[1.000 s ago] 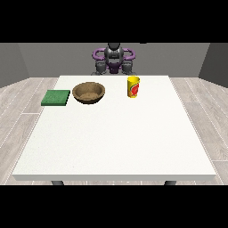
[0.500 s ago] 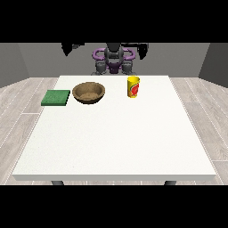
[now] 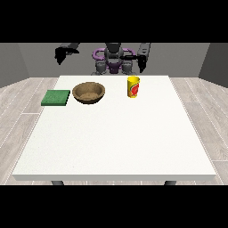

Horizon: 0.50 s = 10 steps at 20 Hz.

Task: Pick the cup and pour the ball into the bowl, then pick the bowl and place it on the pad

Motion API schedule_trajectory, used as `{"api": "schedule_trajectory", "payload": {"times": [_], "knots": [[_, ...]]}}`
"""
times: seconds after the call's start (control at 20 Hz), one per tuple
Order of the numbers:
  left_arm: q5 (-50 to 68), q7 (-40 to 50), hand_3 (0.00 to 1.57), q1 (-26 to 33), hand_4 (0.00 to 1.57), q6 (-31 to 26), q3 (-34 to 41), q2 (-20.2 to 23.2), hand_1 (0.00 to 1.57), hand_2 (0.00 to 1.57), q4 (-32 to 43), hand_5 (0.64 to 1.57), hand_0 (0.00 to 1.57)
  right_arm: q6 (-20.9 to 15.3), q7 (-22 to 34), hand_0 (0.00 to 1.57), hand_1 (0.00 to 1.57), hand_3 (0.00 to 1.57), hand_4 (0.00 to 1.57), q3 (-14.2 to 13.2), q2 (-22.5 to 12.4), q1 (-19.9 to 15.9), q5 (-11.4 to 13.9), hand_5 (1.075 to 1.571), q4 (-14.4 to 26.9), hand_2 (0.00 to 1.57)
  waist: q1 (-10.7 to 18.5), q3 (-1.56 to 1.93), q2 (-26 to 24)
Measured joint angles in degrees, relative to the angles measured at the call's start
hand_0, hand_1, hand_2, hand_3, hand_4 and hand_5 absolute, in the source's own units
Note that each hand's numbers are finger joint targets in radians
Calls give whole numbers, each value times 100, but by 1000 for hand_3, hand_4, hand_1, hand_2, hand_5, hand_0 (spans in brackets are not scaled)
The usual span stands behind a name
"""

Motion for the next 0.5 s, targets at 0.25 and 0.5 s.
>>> {"api": "schedule_trajectory", "payload": {"times": [0.25, 0.5], "knots": [[15, -702, 0, -444, 0, -2, 399, 13, 0, 0, 939, 1454, 0, 251, -443, 0, 0, 0, 243, -185, -151, -185, 11, 1571, 447, 0, -103, -2, 245], [78, -1149, 0, -901, 0, -60, 776, 51, 0, 0, 1913, 1490, 0, 490, -628, 0, 0, 0, 254, -300, -283, -271, -9, 1571, 806, 0, -181, -2, 241]]}}
